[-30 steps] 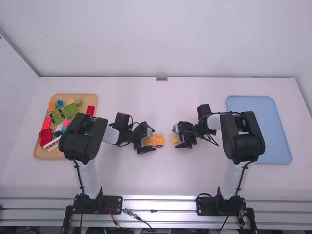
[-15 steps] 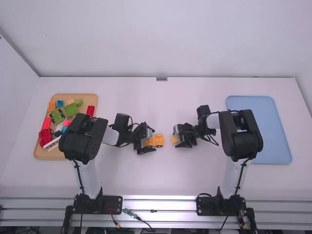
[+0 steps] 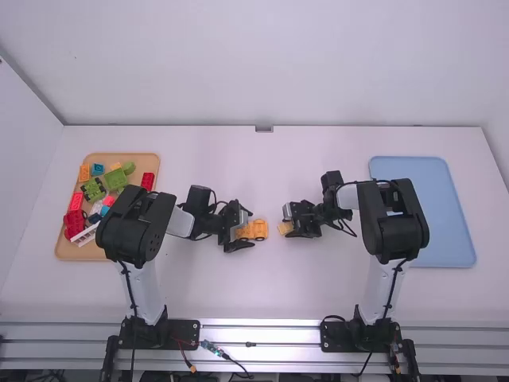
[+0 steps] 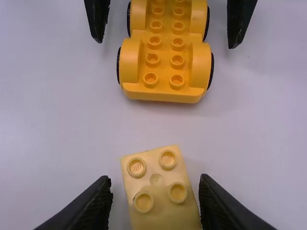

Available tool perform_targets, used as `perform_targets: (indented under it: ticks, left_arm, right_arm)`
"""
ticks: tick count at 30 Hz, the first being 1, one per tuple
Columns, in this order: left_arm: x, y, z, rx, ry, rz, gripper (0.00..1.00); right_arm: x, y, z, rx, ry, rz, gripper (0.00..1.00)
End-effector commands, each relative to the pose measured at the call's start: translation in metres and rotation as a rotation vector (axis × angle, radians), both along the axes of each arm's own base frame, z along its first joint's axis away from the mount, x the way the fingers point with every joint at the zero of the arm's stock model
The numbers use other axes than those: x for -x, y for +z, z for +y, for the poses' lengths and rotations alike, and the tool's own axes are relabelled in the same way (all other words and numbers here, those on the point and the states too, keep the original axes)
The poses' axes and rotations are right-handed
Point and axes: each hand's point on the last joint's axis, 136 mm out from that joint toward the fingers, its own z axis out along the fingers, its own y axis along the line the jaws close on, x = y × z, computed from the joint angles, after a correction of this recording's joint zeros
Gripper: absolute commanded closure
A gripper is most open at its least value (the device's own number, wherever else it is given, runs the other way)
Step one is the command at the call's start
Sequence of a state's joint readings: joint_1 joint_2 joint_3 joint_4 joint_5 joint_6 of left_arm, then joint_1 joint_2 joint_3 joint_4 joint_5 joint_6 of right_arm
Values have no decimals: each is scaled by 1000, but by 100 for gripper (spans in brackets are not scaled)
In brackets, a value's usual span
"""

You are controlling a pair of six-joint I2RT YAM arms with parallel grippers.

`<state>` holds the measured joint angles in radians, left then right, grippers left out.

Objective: Assemble lego blocks to make yellow taxi

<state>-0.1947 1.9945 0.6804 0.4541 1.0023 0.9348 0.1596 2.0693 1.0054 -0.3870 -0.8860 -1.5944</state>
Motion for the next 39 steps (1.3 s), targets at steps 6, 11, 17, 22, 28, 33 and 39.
perform_targets:
  ticks: [6, 11, 17, 22, 28, 33, 39]
  left_arm:
    - [6, 1, -2, 22, -15, 25, 1]
    - [5, 1, -2, 23, -15, 22, 1]
    - [5, 1, -2, 19, -17, 14, 1]
    - [6, 0, -2, 19, -16, 16, 3]
    - [5, -9, 3, -27, 12, 36, 13]
    - [6, -9, 3, -28, 14, 29, 20]
    - [5, -9, 3, -27, 14, 20, 31]
  right_arm:
    - [-2, -2, 0, -2, -2, 11, 58]
    - [-1, -2, 0, -1, -2, 19, 64]
    - [-1, -2, 0, 2, -18, 35, 67]
    - [-1, -2, 0, 1, -18, 37, 68]
    - [-1, -1, 1, -2, -18, 37, 68]
    - [-1, -1, 0, -2, -18, 36, 69]
    - [-3, 3, 1, -6, -17, 46, 70]
